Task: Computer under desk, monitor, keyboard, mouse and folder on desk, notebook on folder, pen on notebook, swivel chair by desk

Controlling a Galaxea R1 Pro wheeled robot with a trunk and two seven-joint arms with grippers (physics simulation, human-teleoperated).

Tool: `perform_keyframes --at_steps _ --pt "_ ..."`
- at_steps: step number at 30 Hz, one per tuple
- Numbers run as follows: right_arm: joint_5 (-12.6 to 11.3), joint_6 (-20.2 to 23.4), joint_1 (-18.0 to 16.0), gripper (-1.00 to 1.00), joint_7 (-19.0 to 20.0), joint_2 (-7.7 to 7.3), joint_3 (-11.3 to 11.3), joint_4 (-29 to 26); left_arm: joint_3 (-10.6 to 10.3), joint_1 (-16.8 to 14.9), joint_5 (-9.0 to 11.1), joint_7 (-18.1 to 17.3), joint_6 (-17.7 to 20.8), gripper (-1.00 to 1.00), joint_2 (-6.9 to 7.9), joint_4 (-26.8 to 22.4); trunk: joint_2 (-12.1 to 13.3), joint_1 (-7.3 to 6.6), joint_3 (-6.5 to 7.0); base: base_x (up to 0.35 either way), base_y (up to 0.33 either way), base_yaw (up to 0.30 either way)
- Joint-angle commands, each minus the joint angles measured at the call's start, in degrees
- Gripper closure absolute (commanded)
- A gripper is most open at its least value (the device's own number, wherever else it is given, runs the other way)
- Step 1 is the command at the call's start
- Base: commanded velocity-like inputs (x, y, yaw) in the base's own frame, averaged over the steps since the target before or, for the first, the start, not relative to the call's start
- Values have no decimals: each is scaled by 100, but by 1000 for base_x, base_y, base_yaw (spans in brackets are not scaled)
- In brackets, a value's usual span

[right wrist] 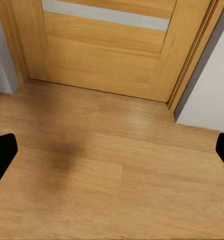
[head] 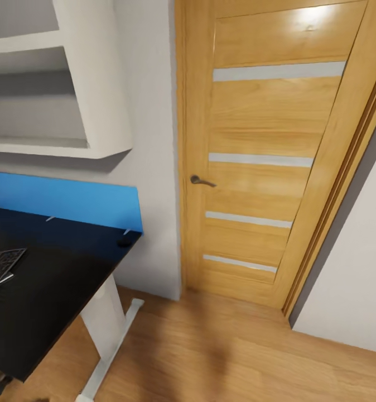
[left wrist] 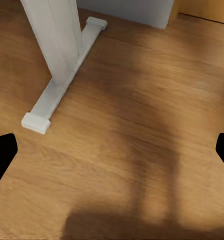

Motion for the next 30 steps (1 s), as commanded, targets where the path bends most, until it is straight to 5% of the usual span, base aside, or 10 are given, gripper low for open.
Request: perform_keyframes --at_steps 1,6,17,30 --pt "15 -21 -3 -100 -17 0 -2 41 20 3 3 2 0 -100 -4 -1 -4 -2 -5 -223 -232 283" --pt "12 -46 -3 -100 -17 9 -4 161 15 3 3 -4 10 -100 -5 81 -4 -2 -2 -229 -234 283" --pt "5 -48 -3 -100 -23 299 12 188 -13 3 5 9 69 -100 -5 189 -4 -2 43 -234 -235 257" --pt "-9 -52 -3 -100 -333 319 -14 147 29 3 31 21 85 -100 -4 345 -4 -2 116 -64 -57 231"
